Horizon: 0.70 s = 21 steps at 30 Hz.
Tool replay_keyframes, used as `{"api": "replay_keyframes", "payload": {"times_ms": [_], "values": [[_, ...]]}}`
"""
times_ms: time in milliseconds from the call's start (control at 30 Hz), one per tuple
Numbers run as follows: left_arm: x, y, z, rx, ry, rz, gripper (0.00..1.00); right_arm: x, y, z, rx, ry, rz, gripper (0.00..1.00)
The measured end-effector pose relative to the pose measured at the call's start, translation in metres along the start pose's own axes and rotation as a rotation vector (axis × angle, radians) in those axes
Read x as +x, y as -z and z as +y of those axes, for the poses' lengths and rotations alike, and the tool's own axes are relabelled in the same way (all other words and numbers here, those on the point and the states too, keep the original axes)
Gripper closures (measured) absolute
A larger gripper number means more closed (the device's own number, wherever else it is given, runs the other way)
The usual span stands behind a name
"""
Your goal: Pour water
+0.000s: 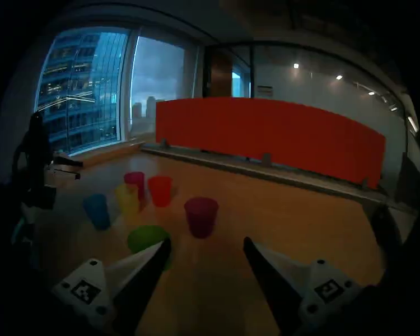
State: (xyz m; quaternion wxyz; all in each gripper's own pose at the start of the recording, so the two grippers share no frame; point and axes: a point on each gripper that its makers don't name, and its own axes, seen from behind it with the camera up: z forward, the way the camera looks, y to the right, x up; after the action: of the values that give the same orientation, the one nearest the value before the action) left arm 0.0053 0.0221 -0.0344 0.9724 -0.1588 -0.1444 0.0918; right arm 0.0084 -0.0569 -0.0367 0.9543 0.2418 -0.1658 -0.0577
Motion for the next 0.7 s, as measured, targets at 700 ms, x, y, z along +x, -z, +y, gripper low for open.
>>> {"api": "replay_keyframes", "payload": {"times_ms": [700], "values": [[0.059,0.018,-0.044,0.204,0.078,0.251,0.02,0.056,0.0,0.064,-0.367,-0.091,0.254,0.01]]}}
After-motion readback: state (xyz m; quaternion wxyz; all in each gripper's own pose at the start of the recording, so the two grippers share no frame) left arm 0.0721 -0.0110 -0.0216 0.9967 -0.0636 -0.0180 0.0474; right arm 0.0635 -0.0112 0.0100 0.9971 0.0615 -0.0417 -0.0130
